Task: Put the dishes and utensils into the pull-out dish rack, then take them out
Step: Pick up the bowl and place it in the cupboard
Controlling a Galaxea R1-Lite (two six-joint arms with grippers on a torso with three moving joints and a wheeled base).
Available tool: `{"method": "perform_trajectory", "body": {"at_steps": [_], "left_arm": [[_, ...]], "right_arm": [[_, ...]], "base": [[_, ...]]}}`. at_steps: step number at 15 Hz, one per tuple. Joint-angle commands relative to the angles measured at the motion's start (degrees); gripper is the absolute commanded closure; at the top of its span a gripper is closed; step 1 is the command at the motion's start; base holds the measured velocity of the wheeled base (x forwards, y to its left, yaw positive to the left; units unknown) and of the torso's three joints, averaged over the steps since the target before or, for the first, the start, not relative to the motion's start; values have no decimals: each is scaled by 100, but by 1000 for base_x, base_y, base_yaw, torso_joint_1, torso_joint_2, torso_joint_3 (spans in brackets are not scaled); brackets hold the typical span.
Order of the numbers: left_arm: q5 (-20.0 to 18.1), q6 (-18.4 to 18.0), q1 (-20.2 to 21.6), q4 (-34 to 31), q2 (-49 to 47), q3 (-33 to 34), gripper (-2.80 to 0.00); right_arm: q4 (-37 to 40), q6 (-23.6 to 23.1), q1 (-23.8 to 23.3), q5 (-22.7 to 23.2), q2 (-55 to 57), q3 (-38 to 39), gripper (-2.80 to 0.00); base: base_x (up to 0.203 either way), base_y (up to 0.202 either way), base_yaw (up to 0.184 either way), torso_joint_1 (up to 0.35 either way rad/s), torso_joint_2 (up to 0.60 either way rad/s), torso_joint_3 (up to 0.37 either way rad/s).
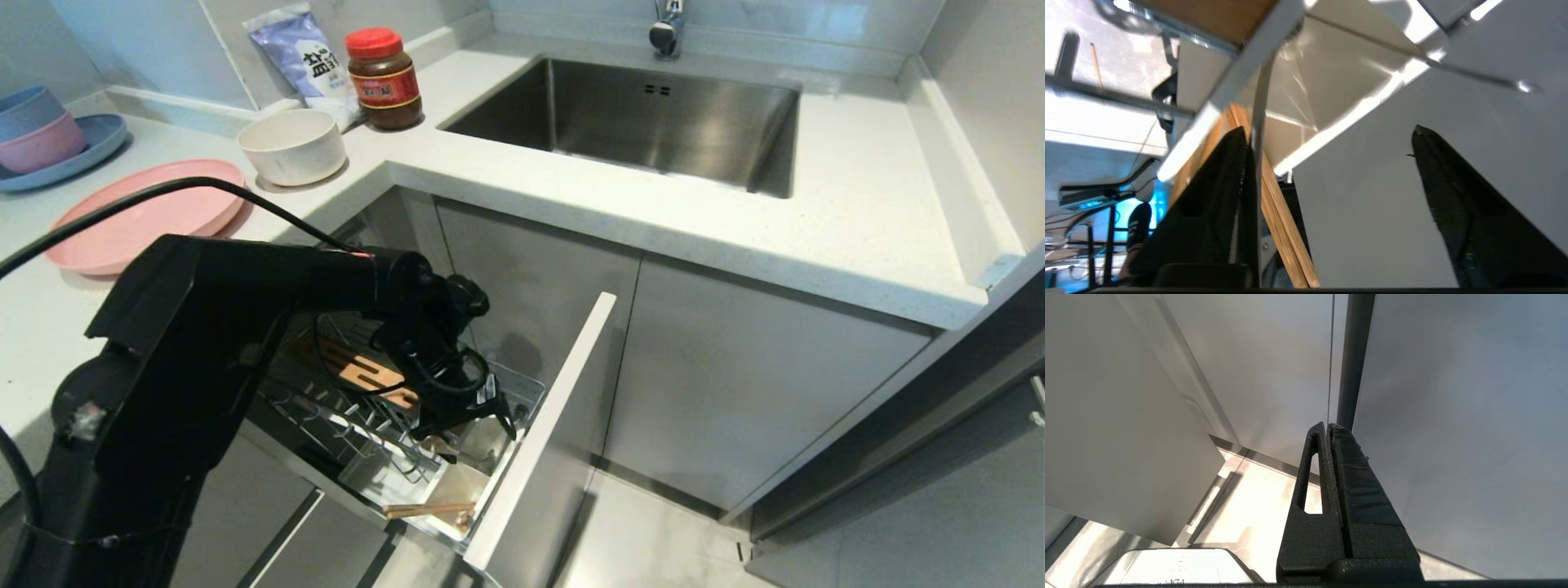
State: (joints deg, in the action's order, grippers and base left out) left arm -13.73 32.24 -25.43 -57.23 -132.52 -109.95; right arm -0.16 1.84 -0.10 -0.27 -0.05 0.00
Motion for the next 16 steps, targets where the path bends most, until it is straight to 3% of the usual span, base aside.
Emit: {"method": "perform_trajectory", "body": {"at_steps": [1, 15, 16], "left_arm": [[-19, 29, -78, -88, 144, 0, -280], [-8, 391, -272, -403, 934, 38, -280], [-7, 397, -278, -403, 967, 44, 0]], "right_arm": [[-2, 0, 1, 0, -13, 0, 0], [-2, 0, 1, 0, -16, 7, 0], [-2, 0, 1, 0, -17, 1, 0]], "base": [[0, 0, 0, 0, 0, 0], [0, 0, 0, 0, 0, 0], [0, 0, 0, 0, 0, 0]]}}
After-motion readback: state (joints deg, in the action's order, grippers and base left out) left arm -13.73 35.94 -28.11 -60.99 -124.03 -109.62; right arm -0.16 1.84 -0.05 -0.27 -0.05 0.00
